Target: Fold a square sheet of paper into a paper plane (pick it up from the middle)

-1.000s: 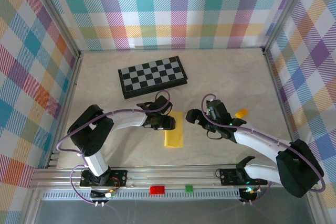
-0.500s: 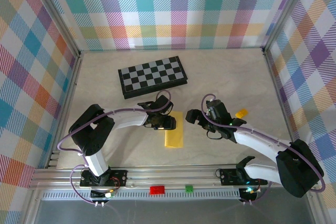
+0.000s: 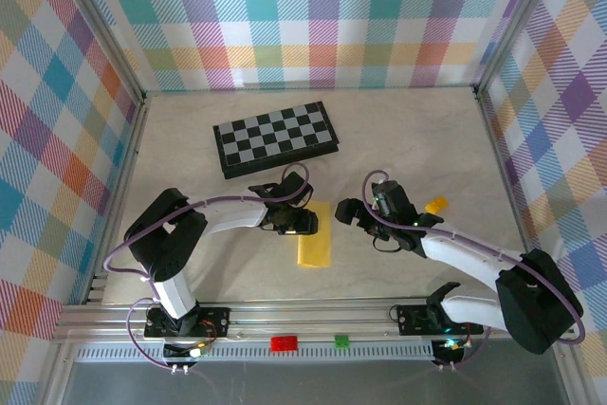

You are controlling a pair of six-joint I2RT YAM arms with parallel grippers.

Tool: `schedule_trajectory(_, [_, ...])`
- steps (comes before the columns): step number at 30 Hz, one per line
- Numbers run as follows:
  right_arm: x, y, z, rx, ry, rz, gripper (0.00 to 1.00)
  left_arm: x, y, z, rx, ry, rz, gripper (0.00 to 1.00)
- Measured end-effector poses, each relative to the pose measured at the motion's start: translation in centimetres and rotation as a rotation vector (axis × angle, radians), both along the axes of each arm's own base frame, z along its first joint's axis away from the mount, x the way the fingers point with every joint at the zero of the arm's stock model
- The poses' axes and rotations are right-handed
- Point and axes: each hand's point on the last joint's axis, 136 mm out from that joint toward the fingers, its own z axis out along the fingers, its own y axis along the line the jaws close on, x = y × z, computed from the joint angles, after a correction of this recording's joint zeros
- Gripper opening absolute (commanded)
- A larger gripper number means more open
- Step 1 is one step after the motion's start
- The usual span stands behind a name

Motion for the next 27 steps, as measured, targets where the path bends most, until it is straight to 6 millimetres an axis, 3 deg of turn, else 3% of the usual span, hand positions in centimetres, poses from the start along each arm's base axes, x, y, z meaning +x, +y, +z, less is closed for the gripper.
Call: schedule_trajectory(27, [-0.05,0.06,-0.47,-0.005,0.013,0.003,0.99,0.02,0.0,-0.07,0.002,0.001,0.004,0.53])
